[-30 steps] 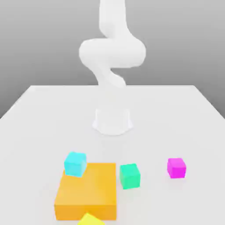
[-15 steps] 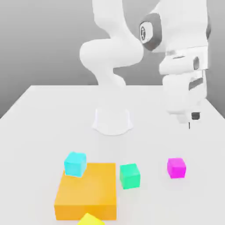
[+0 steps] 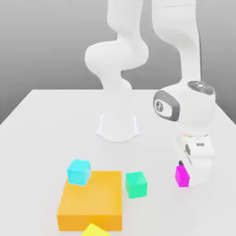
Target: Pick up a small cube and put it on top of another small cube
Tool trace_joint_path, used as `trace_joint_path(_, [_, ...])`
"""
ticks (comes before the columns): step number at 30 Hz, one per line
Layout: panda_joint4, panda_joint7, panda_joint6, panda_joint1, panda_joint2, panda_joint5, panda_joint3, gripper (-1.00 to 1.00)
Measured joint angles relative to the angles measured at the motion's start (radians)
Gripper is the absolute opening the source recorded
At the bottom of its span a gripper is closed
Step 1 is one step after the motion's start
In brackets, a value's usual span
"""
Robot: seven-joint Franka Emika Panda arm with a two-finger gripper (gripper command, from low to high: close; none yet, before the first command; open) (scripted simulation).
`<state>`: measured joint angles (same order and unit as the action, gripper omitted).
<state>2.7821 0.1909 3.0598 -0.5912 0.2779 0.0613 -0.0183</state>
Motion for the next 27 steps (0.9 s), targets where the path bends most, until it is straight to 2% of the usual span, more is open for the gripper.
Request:
trace_joint_path(5, [-0.001,-0.003,0.005,-0.001,0.008,0.004,0.001,-1.00])
trace_joint_path(12, [0.040,0.037,-0.179,0.024,-0.218,-0.044,-0.026,-1.00])
trace_joint_path(18, [0.028,0.157,-0.345,0.221,-0.384,0.004,0.087,-1.00])
trace_joint_path(27, [0.003,0.349,-0.576,0.493,-0.592,0.110,0.337,-1.00])
